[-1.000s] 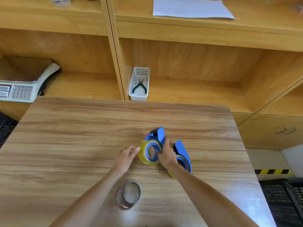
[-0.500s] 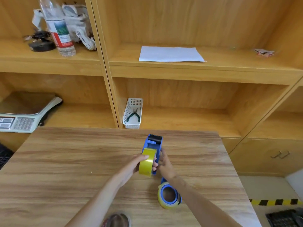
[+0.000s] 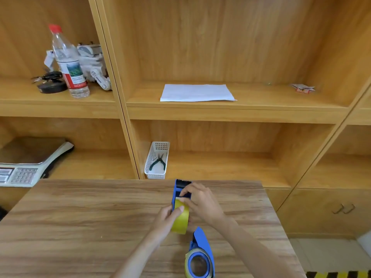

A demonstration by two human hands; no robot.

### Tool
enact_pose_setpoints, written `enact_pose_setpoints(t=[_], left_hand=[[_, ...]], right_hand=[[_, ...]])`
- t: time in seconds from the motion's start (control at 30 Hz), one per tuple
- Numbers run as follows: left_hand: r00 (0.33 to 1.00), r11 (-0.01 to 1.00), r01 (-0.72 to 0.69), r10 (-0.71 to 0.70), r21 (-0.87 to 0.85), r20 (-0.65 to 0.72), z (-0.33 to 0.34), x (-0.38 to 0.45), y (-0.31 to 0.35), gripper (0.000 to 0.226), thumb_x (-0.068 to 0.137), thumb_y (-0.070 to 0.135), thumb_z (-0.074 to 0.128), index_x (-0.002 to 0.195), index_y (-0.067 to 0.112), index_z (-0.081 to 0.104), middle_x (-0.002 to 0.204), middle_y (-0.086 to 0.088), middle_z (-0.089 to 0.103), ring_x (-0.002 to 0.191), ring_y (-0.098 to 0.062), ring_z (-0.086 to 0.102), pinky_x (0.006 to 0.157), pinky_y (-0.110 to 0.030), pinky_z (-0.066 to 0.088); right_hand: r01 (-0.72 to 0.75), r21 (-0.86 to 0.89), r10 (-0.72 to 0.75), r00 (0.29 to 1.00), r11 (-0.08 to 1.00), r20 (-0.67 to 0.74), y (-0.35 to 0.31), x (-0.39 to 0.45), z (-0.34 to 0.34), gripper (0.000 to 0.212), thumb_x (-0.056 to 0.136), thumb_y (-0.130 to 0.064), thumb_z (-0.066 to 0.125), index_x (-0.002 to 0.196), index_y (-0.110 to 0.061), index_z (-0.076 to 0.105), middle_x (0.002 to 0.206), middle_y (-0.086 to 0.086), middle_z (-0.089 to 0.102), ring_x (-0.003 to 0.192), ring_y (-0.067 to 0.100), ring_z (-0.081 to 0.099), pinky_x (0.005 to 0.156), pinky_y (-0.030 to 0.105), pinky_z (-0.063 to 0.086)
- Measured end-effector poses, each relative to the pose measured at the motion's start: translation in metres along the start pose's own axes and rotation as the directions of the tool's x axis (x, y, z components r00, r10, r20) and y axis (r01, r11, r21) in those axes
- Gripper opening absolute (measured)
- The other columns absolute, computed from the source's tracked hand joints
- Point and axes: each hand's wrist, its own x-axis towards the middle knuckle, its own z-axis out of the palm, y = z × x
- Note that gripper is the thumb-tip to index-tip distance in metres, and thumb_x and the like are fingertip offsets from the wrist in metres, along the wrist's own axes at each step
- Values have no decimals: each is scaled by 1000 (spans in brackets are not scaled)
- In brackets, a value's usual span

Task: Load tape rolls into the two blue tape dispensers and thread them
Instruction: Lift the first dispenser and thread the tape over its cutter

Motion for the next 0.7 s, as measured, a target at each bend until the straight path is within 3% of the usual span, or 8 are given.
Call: enact_pose_setpoints(t=[0.17,0.23,0.3,0.43,0.53,0.6,0.7], left_hand=[[998,1000,-5,6,15,-68,5,3,-2,41,92,44,62,78,6,62,69,2,40,67,-12,39,62,-25,26],[997,999,-20,22,29,-74,8,2,-3,47,89,50,61,71,9,46,60,8,28,57,-9,30,55,-23,20],[996,1000,-24,25,21,-83,11,2,-5,57,81,64,63,71,12,41,59,9,23,55,-10,26,57,-27,18],[996,999,-4,8,39,-87,17,7,-16,68,65,81,59,79,16,53,72,-4,30,66,-15,32,66,-32,23],[998,997,63,-61,34,-34,22,6,-21,73,60,84,63,85,15,59,74,-4,43,69,-16,40,67,-34,28],[996,996,85,-85,-2,31,26,1,-14,69,70,73,65,87,6,63,74,-9,60,68,-20,54,67,-33,39],[989,988,116,-105,-103,105,31,-3,-8,35,95,31,60,102,-2,69,91,-18,78,82,-26,74,79,-37,59]], right_hand=[[-55,-14,55,998,998,15,4,7,-3,14,88,-41,64,84,-28,65,95,-17,61,101,5,54,85,34,44],[-132,17,132,991,991,18,5,8,-3,15,85,-41,68,79,-28,68,93,-19,57,100,3,52,80,28,44],[-259,95,256,966,961,37,7,9,-2,14,82,-39,73,71,-31,69,91,-22,51,98,1,49,73,25,43],[-456,186,418,884,871,209,14,13,-5,19,75,-42,79,60,-39,68,83,-17,67,78,-1,57,71,29,51],[-510,175,457,847,842,271,20,15,-8,12,72,-42,81,67,-32,77,80,-10,76,80,3,68,80,33,57],[-529,155,478,834,834,275,20,14,-9,13,73,-42,81,67,-32,77,81,-10,77,83,5,69,79,33,58],[-566,76,534,807,821,252,17,13,-11,12,79,-40,77,73,-30,78,82,-14,74,86,6,68,69,28,55]])
